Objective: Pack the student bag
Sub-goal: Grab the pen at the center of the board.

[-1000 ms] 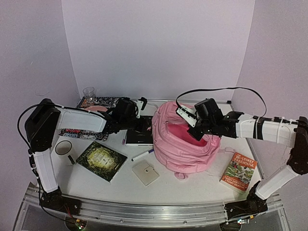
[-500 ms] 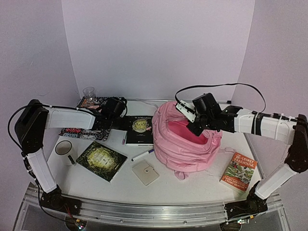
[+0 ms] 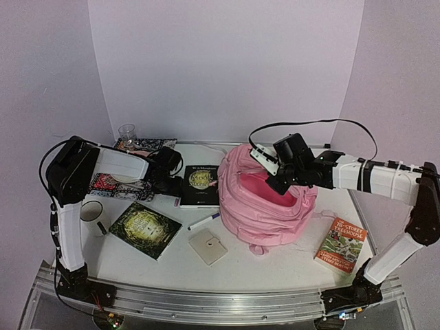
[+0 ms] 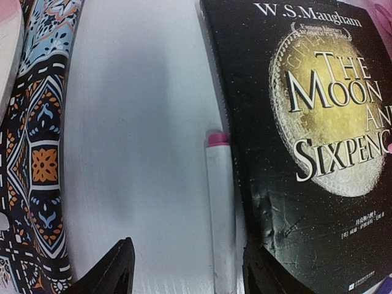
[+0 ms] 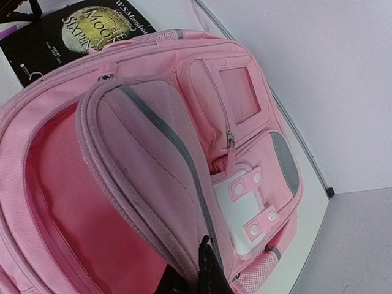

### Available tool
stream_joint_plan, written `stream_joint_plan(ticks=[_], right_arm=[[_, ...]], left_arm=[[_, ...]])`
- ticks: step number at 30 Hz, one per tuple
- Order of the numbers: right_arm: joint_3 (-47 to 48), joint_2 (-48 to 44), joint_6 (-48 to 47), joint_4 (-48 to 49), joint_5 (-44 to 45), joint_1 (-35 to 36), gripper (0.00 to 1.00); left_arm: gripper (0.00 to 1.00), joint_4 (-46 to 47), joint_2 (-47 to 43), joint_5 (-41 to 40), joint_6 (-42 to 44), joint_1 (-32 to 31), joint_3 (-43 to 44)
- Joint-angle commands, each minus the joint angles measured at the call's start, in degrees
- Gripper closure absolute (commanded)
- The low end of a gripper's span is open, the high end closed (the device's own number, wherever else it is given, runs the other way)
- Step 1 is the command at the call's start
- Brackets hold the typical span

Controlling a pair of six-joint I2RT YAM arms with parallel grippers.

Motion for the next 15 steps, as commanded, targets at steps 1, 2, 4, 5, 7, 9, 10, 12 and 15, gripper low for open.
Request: stream_joint_plan(ticks=[1, 2, 4, 5, 7, 9, 10, 12, 15], right_arm=[[2.88, 0.02, 1.38, 1.17, 3.23, -0.03, 1.0], [2.88, 0.1, 1.39, 1.1, 3.18, -0.03, 1.0], [3.02, 0.32, 1.47, 1.08, 3.14, -0.03, 1.0], [3.1, 0.37, 1.48, 1.06, 3.16, -0.02, 1.0], [3.24, 0.41, 1.42, 1.06, 3.29, -0.03, 1.0], [3.31, 0.35, 1.39, 1.01, 3.41, -0.03, 1.0], [3.31, 0.31, 1.39, 1.0, 3.39, 0.03, 1.0], [3.23, 0.3, 1.39, 0.95, 3.48, -0.03, 1.0], [3.14, 0.3, 1.47, 0.9, 3.47, -0.07, 1.0]], left_arm=[[0.38, -0.82, 0.44, 2.15, 0.52, 0.05, 3.91], [0.38, -0.99, 0.72, 2.05, 0.52, 0.05, 4.33], [0.4, -2.35, 1.93, 1.37, 0.67, 0.05, 5.6], [0.41, -3.2, 2.58, 1.15, 0.79, 0.05, 6.27], [0.45, -4.7, 4.2, 1.18, 0.99, 0.05, 7.37], [0.47, -6.01, 5.14, 1.54, 1.13, 0.05, 8.03], [0.49, -6.55, 5.46, 1.72, 1.14, 0.05, 8.11], [0.53, -7.52, 5.72, 1.95, 1.24, 0.05, 7.96], [0.57, -9.76, 5.27, 1.6, 1.52, 0.05, 7.68]])
